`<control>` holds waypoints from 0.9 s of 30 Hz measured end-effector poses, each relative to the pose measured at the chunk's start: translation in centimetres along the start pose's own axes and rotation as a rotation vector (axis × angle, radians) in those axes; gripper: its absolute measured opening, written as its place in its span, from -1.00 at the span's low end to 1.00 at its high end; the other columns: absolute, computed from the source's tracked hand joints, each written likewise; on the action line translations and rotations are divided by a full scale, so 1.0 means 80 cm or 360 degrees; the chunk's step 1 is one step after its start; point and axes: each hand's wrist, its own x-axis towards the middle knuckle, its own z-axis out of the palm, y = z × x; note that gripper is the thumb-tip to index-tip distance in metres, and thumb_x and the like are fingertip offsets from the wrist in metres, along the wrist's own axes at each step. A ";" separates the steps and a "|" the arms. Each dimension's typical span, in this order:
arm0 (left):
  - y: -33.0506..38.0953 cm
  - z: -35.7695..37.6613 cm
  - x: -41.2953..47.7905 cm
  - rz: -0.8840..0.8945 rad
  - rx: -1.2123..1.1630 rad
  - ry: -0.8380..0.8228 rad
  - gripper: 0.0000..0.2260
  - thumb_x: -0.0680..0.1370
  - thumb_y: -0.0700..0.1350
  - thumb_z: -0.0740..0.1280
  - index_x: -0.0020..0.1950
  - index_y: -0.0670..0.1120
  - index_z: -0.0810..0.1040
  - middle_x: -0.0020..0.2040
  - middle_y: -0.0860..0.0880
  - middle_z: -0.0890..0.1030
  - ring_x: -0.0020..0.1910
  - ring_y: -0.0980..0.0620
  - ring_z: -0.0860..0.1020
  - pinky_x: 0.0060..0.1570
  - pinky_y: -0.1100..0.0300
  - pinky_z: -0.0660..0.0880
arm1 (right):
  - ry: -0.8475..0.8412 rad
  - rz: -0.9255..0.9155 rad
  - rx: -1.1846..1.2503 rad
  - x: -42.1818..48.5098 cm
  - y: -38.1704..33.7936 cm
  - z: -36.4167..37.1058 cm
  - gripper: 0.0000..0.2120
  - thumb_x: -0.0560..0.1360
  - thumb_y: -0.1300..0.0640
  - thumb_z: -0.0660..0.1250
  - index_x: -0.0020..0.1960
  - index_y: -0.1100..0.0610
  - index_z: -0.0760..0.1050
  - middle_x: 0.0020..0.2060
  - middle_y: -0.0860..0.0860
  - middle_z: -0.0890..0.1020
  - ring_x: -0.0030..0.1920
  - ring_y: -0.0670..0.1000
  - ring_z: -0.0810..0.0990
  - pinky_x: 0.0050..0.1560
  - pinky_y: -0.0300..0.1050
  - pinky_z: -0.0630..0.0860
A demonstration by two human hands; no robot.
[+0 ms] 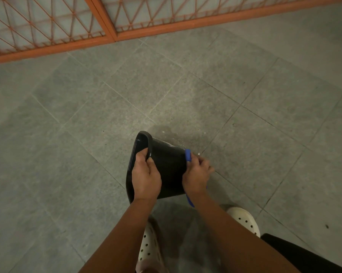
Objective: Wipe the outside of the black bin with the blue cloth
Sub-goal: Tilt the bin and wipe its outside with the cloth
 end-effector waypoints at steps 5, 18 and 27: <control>-0.003 -0.005 0.003 -0.0055 -0.0061 0.0040 -0.73 0.63 -0.21 0.12 0.31 -0.05 0.42 0.08 0.01 0.51 0.08 0.08 0.50 0.17 0.13 0.47 | -0.0095 -0.0306 0.0065 0.007 -0.006 0.003 -0.63 0.57 0.11 0.14 0.37 -0.03 0.32 0.29 0.05 0.35 0.25 0.13 0.26 0.24 0.06 0.34; -0.009 -0.009 0.009 -0.0021 -0.0155 0.0079 -0.75 0.62 -0.22 0.14 0.27 -0.06 0.44 0.08 0.00 0.53 0.09 0.09 0.50 0.15 0.17 0.43 | 0.0008 -0.0352 0.0254 0.010 -0.004 -0.001 -0.74 0.53 0.20 0.23 0.22 0.16 0.47 0.25 0.10 0.49 0.25 0.18 0.38 0.28 0.04 0.32; -0.013 -0.007 0.011 0.0072 -0.0140 0.0062 -0.75 0.62 -0.24 0.14 0.26 -0.04 0.45 0.01 0.10 0.53 -0.01 0.32 0.50 0.04 0.39 0.42 | -0.0091 -0.0316 -0.0179 0.011 0.011 0.006 -0.52 0.53 0.28 0.16 0.44 0.21 0.20 0.45 0.12 0.28 0.48 0.10 0.15 0.49 -0.08 -0.03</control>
